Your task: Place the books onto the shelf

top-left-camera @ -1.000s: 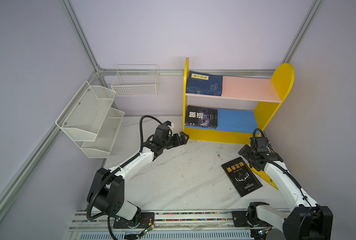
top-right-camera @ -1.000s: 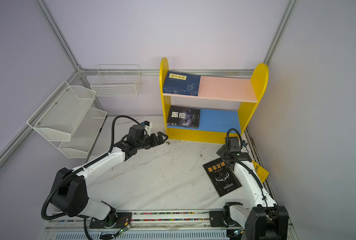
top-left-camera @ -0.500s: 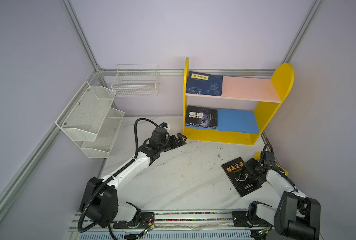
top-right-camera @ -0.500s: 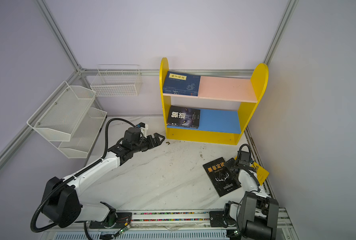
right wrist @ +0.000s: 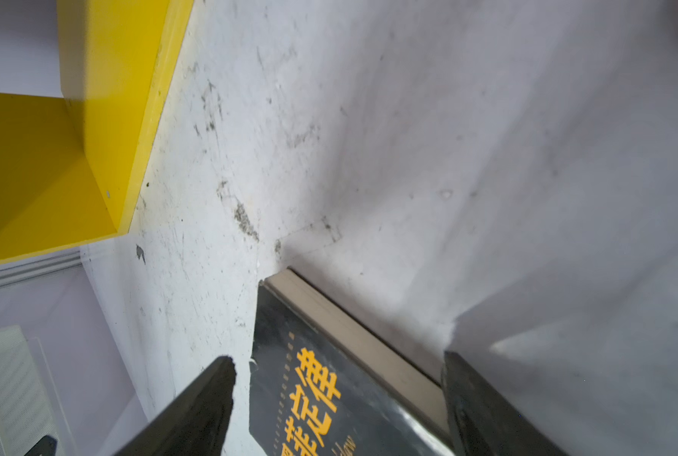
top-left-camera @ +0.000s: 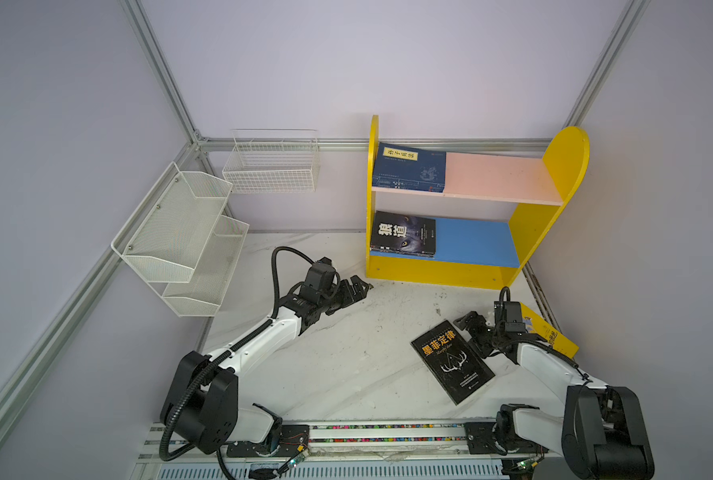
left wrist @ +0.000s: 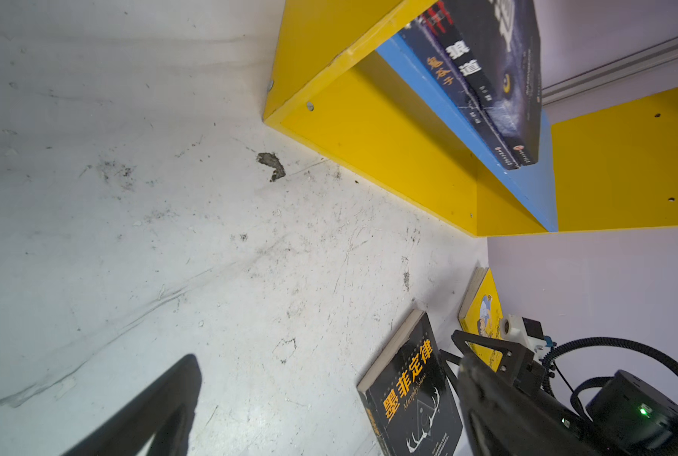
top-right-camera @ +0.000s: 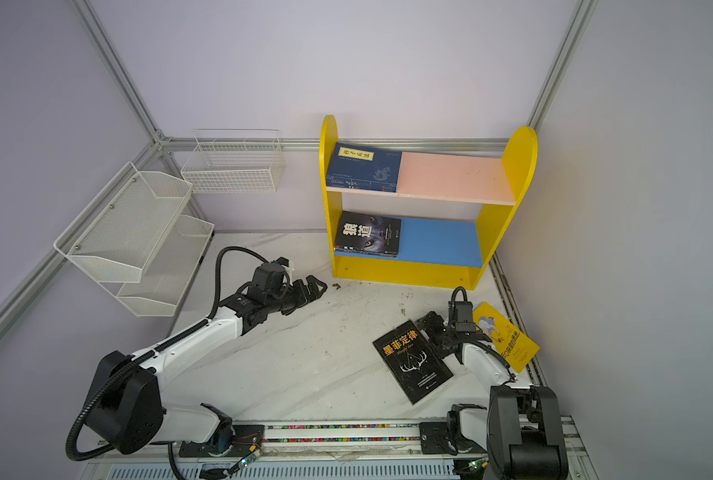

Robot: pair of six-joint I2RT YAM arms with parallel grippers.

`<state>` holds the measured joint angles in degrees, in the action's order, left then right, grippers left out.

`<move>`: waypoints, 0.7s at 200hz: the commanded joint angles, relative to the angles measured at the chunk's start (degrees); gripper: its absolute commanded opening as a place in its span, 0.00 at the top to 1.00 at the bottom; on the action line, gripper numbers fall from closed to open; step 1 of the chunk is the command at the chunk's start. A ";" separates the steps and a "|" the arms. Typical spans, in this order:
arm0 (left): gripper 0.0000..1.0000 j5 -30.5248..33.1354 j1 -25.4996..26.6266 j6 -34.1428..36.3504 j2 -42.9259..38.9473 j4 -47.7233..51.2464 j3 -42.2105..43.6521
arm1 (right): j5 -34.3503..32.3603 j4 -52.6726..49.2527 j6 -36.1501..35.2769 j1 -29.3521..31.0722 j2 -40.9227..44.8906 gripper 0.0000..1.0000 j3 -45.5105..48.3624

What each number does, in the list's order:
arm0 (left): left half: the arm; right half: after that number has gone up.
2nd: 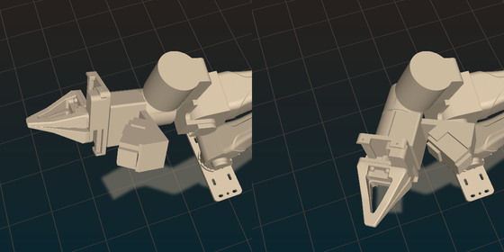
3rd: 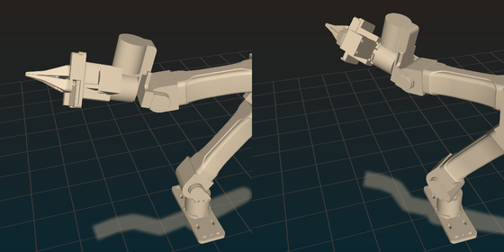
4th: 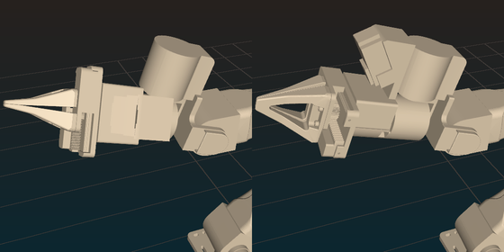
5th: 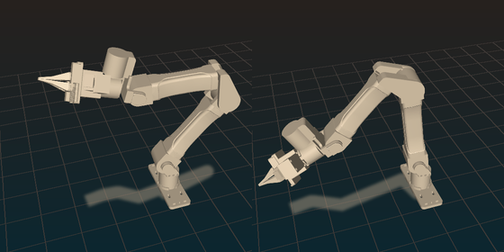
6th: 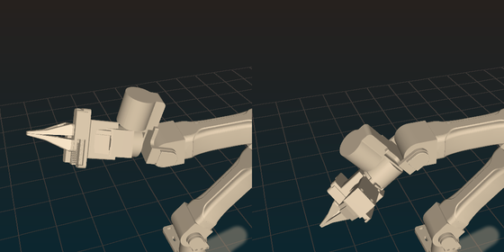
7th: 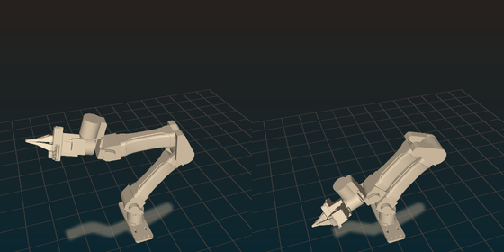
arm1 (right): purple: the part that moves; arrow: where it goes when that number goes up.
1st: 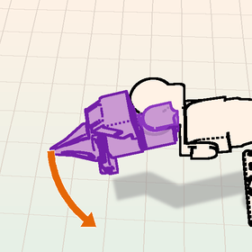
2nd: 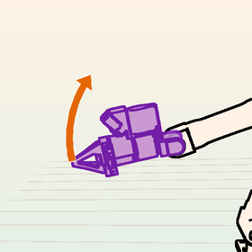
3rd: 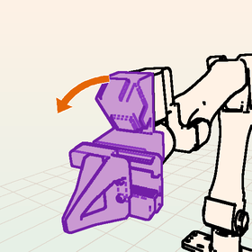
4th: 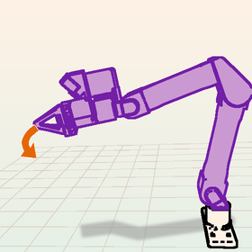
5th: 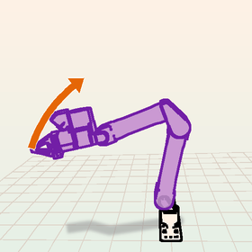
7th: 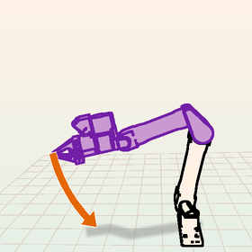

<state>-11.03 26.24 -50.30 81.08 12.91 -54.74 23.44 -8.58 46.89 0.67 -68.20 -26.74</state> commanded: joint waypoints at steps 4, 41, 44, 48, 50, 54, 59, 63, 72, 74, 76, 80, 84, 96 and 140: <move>0.00 -3.66 -0.49 -1.77 4.04 -1.17 -0.65 | -0.76 -3.08 1.17 0.95 -0.17 0.16 0.09; 0.00 -12.71 0.73 -1.60 12.26 -0.44 -5.73 | -7.20 -9.22 -7.39 0.86 -4.47 0.15 -6.23; 0.00 -13.25 1.01 -1.56 12.92 -0.38 -6.01 | -7.65 -9.52 -8.04 0.87 -5.07 0.15 -6.75; 0.00 -13.91 1.51 -1.55 13.67 -0.34 -6.55 | -8.18 -10.15 -8.82 0.91 -5.91 0.15 -7.51; 0.00 -14.19 1.73 -1.53 13.93 -0.29 -6.81 | -8.33 -10.52 -9.25 0.89 -6.31 0.15 -7.90; 0.00 -14.78 2.34 -1.55 14.43 -0.32 -7.25 | -8.67 -11.13 -10.07 0.83 -7.14 0.15 -8.74; 0.00 -15.43 2.99 -1.55 15.20 -0.26 -7.78 | -8.68 -11.73 -10.98 0.88 -8.01 0.15 -9.64; 0.00 -15.76 3.65 -1.51 15.75 -0.26 -8.28 | -8.27 -11.95 -11.68 0.85 -8.62 0.15 -10.16; 0.00 -15.96 5.19 -1.38 16.85 0.04 -9.33 | -7.12 -12.02 -12.70 0.90 -9.37 0.15 -10.89; 0.00 -15.96 5.48 -1.38 17.12 0.15 -9.57 | -6.68 -11.95 -12.95 0.89 -9.39 0.15 -10.88; 0.00 -15.96 5.88 -1.38 17.39 0.25 -9.83 | -6.33 -11.85 -13.18 0.91 -9.47 0.15 -10.96; 0.00 -15.98 6.61 -1.54 17.99 0.36 -10.21 | -5.63 -11.63 -13.53 0.91 -9.49 0.15 -10.92; 0.00 -15.96 7.33 -1.70 18.57 0.40 -10.61 | -4.56 -11.37 -13.98 0.92 -9.51 0.15 -10.89; 0.00 -15.75 9.27 -2.51 20.45 0.41 -11.53 | -1.87 -11.20 -15.34 0.92 -9.45 0.14 -10.58; 0.00 -15.21 15.04 -9.14 26.45 -5.36 -13.07 | 3.62 -10.26 -20.18 1.35 -11.75 0.09 -8.07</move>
<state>-25.12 39.27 -54.78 105.12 11.86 -63.07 23.49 -17.43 31.03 1.56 -77.84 -36.21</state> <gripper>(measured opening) 0.997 0.913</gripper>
